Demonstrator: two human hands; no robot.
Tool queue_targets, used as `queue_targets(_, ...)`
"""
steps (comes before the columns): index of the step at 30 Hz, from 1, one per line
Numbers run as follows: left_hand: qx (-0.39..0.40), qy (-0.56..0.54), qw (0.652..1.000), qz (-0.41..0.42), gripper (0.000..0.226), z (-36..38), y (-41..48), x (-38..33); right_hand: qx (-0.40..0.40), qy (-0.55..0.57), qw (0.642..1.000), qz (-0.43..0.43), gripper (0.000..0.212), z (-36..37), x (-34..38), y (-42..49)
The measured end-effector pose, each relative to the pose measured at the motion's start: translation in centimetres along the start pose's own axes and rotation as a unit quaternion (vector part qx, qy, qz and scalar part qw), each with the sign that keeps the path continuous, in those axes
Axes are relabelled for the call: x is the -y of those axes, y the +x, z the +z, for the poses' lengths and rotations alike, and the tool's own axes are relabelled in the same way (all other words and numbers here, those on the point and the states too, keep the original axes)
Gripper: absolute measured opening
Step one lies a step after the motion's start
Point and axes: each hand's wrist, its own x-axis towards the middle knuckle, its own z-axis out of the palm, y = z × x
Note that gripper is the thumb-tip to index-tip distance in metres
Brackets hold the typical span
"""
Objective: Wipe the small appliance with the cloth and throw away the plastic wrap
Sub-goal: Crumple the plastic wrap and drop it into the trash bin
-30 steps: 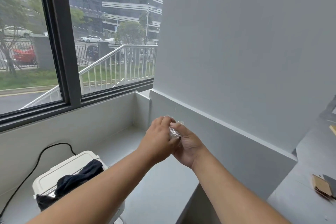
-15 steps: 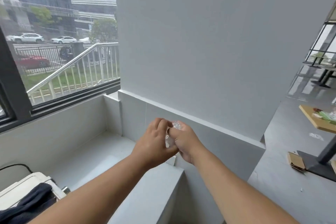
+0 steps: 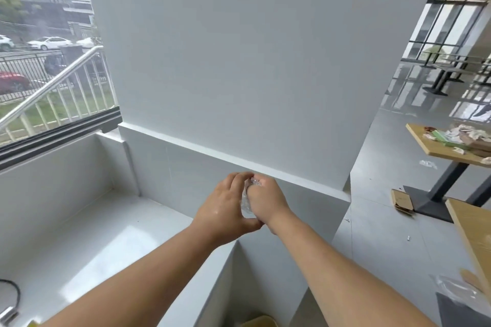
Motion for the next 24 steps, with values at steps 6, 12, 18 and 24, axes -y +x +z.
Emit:
queue_targets(6, 0.029, 0.082, 0.996, -0.012, 0.093, 3.1, 0.5, 1.1, 0.032, -0.055, 0.998, 0.009, 0.036, -0.9, -3.6, 0.6)
queue_targets(12, 0.079, 0.088, 0.991, -0.055, 0.095, 6.7, -0.9, 4.7, 0.078, -0.005, 0.994, 0.073, 0.067, -0.3, -8.0, 0.5)
queue_targets(18, 0.122, 0.118, 0.98, -0.101, 0.101, 10.3, -3.0, 7.8, 0.08, -0.076, 0.991, 0.078, 0.066, 0.8, -13.6, 0.3)
queue_targets(24, 0.143, 0.139, 0.972, -0.126, 0.101, 13.7, -5.0, 10.6, 0.042, -0.186, 0.98, 0.056, 0.059, 1.7, -18.6, -0.1)
